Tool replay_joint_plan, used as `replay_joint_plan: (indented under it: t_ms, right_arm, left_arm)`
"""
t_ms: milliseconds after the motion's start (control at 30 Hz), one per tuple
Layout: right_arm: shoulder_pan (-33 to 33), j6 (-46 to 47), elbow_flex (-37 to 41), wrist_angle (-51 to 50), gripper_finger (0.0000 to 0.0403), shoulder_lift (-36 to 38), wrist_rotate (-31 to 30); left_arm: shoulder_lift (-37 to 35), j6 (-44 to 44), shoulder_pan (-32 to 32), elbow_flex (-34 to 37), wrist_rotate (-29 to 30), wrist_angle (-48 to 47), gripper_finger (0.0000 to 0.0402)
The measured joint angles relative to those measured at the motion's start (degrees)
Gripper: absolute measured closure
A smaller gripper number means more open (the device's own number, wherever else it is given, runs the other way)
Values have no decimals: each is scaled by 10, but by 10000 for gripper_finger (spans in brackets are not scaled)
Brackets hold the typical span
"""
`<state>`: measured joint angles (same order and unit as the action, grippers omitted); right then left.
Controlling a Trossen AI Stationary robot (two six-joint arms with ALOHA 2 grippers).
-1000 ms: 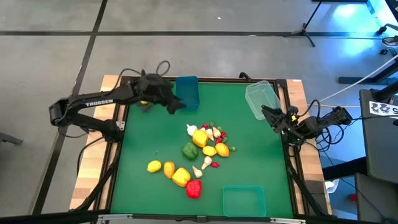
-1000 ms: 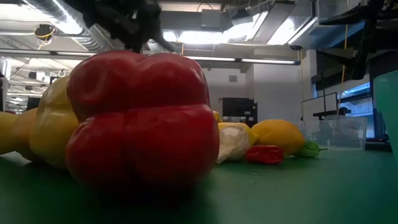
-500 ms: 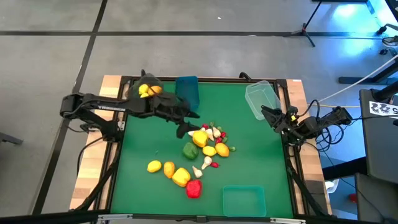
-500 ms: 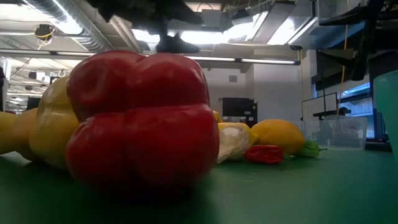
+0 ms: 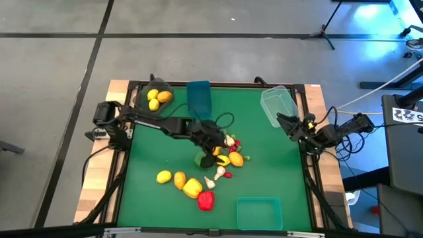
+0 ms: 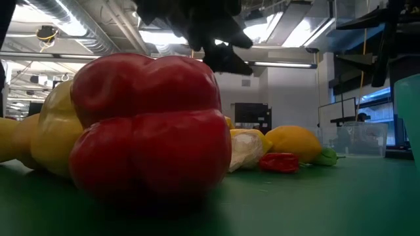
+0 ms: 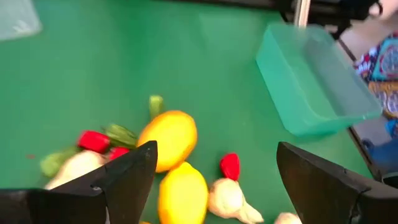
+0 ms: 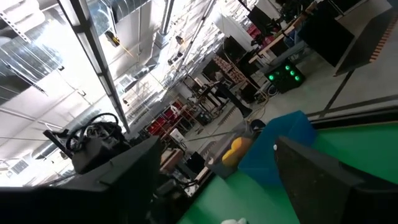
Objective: Sort produce into baskets
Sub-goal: Put the right yellow lemon into the black bin
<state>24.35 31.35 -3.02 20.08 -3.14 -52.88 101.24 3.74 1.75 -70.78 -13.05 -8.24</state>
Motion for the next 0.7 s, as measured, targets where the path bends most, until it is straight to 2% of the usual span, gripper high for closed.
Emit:
replay_joint_plan:
  t_ms: [200, 533, 700]
  right_arm:
    - [0, 32, 0, -36, 100, 0, 0]
    - [0, 33, 0, -37, 100, 0, 0]
    - [0, 34, 0, -36, 100, 0, 0]
  left_arm:
    - [32, -1, 18, 0, 1, 3, 78]
    - [112, -8, 23, 0, 69, 21, 78]
    - [143, -5, 20, -5, 81, 30, 78]
